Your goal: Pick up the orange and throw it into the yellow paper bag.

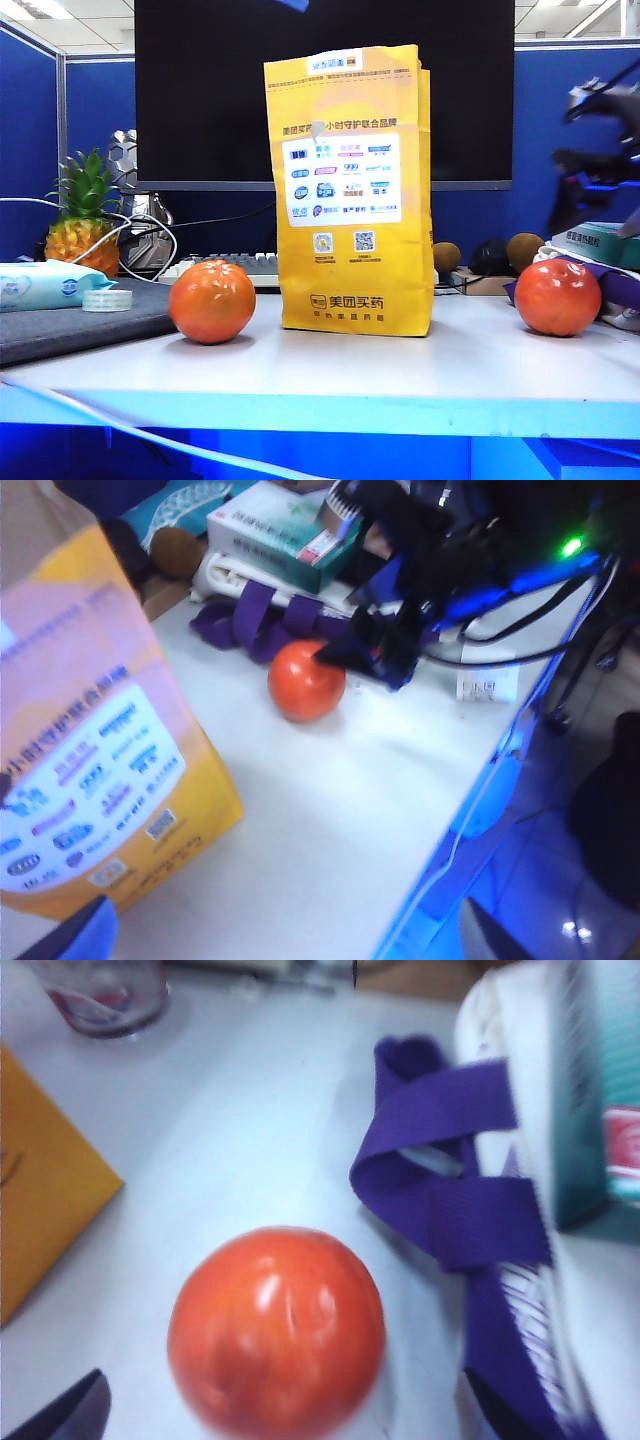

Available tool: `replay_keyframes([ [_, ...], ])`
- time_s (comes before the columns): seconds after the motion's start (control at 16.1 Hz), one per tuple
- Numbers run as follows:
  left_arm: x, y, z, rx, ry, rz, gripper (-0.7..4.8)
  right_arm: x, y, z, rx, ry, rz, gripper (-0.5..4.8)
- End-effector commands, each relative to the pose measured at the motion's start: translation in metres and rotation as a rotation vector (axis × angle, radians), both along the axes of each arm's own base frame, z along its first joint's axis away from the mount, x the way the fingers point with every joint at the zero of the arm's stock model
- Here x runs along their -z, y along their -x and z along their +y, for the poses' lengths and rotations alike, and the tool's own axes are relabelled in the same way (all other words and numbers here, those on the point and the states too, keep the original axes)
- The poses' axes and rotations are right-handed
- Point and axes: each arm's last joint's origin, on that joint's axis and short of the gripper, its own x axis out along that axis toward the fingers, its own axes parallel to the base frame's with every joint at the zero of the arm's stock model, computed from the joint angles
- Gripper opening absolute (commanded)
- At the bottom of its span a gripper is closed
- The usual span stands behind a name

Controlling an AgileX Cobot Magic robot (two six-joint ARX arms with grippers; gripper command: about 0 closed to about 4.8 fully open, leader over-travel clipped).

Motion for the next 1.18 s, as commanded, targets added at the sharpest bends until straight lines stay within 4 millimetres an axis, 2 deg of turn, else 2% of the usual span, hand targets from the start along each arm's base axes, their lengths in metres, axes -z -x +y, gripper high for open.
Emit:
replay_keyframes([
  [0.06,-0.003,-0.007,0.007,0.035,0.038,0.018,4.79,-0.002,-0.019,0.002,-0.02,-0.01,0.006,4.79],
  [0.31,-0.001,-0.014,0.014,0.017,0.052,0.064,4.79,0.005,-0.041,0.003,-0.052,-0.005,0.075,4.79],
  [0.87,-0.001,-0.014,0.014,0.015,0.052,0.062,4.79,0.03,-0.047,0.003,-0.056,0.011,0.162,4.79],
  [0.93,-0.001,-0.014,0.014,0.015,0.052,0.062,4.79,0.032,-0.047,0.003,-0.051,0.015,0.165,2.52],
  [0.99,-0.001,-0.014,0.014,0.009,0.05,0.061,4.79,0.031,-0.049,0.003,-0.051,0.015,0.149,0.68],
  [1.12,-0.002,-0.015,0.015,-0.014,0.043,0.045,4.79,0.025,-0.051,0.003,-0.054,0.01,0.116,0.65],
  [1.18,-0.007,-0.013,0.019,-0.056,0.011,-0.027,4.79,0.012,-0.053,0.004,-0.075,-0.009,0.109,0.65],
])
